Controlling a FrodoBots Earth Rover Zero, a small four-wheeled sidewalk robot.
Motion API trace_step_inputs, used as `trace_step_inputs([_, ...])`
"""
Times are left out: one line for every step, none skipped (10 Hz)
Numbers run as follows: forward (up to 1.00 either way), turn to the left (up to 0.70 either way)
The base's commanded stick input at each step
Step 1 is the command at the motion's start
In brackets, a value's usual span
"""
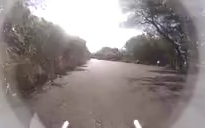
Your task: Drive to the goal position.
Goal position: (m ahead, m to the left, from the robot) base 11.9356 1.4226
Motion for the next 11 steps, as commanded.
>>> trace_step_inputs([0.7, 0.0])
trace_step_inputs([0.7, 0.0])
trace_step_inputs([0.7, 0.0])
trace_step_inputs([0.7, 0.0])
trace_step_inputs([0.7, 0.0])
trace_step_inputs([0.7, 0.0])
trace_step_inputs([0.7, 0.0])
trace_step_inputs([0.7, 0.0])
trace_step_inputs([0.7, 0.0])
trace_step_inputs([0.7, 0.0])
trace_step_inputs([0.7, 0.0])
